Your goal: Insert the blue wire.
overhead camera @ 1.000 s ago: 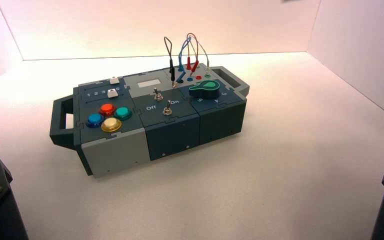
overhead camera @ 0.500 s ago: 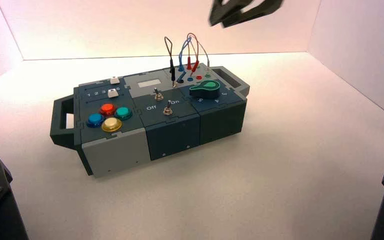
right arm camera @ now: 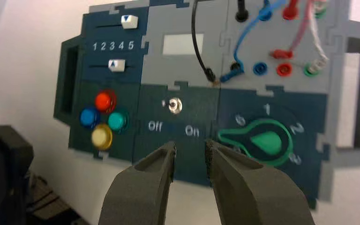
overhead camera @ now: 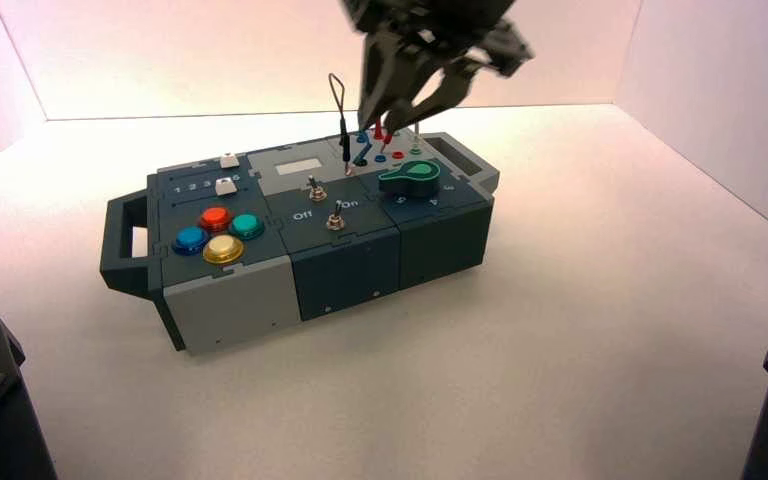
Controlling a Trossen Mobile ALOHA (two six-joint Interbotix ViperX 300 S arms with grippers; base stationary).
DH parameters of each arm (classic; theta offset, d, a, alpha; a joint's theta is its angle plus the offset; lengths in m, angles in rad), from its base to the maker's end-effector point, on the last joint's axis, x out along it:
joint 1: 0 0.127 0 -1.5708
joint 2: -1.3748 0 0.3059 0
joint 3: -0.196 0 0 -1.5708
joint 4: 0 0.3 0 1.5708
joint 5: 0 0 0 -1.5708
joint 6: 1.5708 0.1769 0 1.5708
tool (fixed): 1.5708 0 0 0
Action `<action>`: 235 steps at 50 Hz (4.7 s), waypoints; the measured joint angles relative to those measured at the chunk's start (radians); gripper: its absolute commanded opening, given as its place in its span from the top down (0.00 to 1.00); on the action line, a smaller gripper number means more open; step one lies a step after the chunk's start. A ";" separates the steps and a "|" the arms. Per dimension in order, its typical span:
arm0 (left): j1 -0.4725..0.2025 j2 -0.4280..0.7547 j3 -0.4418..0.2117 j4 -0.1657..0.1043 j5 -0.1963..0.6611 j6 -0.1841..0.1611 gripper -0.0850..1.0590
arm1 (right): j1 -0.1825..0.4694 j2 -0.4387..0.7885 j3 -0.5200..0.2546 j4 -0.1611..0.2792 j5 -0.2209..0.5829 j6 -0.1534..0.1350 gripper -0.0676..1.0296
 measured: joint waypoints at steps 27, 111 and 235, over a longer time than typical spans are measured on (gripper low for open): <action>0.000 0.000 0.000 0.000 0.002 0.002 0.80 | -0.077 0.098 -0.072 0.051 -0.028 0.000 0.48; 0.002 -0.026 0.000 0.000 0.002 0.000 0.80 | -0.091 0.229 -0.055 0.086 -0.216 0.002 0.50; 0.002 -0.020 0.000 0.000 0.002 0.000 0.80 | -0.091 0.232 -0.110 0.002 -0.288 -0.011 0.96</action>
